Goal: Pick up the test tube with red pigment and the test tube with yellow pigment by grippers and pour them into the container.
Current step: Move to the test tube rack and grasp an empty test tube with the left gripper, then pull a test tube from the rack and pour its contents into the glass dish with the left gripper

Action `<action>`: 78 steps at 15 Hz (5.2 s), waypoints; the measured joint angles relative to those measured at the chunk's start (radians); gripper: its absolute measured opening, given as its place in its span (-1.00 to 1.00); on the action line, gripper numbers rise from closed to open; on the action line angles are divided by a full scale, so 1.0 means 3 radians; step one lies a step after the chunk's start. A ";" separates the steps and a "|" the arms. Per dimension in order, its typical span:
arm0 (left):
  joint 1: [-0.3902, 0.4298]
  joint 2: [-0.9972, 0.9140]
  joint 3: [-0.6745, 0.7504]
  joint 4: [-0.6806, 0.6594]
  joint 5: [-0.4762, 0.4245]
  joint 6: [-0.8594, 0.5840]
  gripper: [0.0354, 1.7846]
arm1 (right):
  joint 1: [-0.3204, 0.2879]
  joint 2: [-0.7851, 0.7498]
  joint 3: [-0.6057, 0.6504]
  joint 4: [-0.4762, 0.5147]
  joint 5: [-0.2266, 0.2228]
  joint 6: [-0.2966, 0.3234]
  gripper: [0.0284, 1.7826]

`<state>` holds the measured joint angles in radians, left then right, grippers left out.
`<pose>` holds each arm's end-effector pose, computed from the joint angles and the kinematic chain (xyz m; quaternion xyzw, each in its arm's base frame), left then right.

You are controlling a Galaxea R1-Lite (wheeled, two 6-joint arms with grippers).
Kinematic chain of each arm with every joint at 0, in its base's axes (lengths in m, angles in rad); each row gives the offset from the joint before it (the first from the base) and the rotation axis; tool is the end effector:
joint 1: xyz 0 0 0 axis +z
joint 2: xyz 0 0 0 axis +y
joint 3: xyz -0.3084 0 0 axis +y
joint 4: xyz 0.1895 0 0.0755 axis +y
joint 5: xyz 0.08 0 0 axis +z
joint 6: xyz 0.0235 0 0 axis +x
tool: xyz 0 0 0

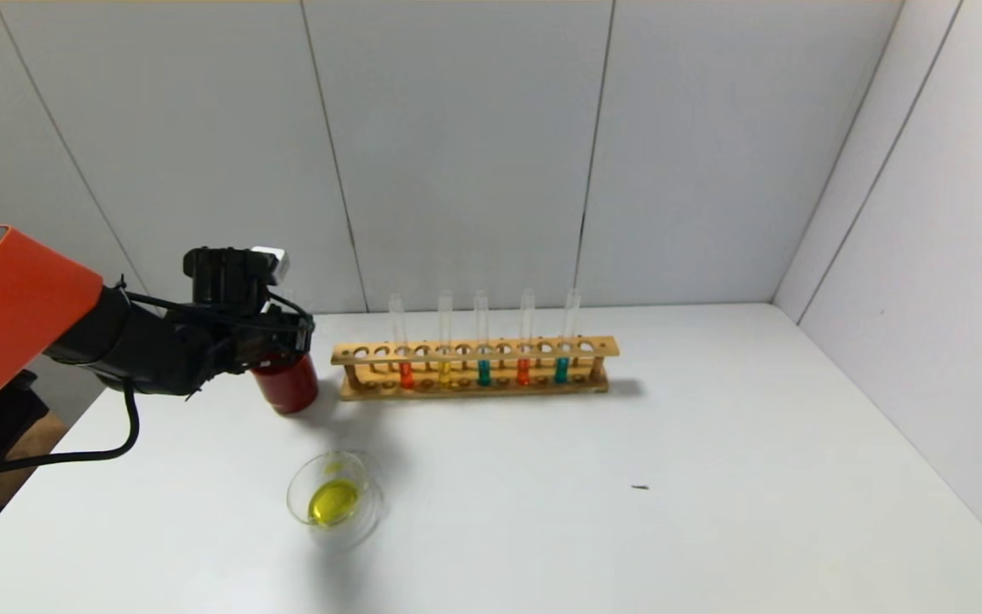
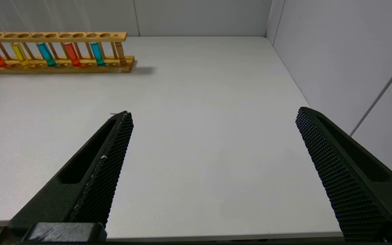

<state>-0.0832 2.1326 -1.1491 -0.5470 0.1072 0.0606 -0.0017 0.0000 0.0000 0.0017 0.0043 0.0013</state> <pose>0.4246 -0.0329 0.1014 0.0501 0.2158 0.0052 0.9751 -0.0154 0.0001 0.0753 0.0007 0.0009 0.0013 1.0000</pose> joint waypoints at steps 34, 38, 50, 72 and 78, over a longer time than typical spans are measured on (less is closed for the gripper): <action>-0.0975 -0.0587 0.0378 -0.0079 0.0014 -0.0379 0.96 | 0.0000 0.0000 0.0000 0.0000 -0.0001 0.0001 0.96; -0.0918 -0.0265 -0.0023 0.0048 0.0013 -0.0379 0.96 | 0.0000 0.0000 0.0000 0.0000 0.0000 0.0000 0.96; -0.0908 0.0064 -0.0554 0.0345 0.0004 -0.0367 -0.41 | 0.0000 0.0000 0.0000 0.0000 0.0000 0.0001 0.96; -0.0996 -0.1132 -0.1161 0.1555 0.0046 0.0580 -0.64 | 0.0000 0.0000 0.0000 0.0000 -0.0001 0.0000 0.96; -0.0964 -0.1563 -0.0538 0.1640 0.0322 0.1638 -0.64 | 0.0000 0.0000 0.0000 0.0000 0.0000 0.0001 0.96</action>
<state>-0.3723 1.6636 -1.3104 -0.0551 0.2038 0.5521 -0.0017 0.0000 0.0000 0.0017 0.0043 0.0017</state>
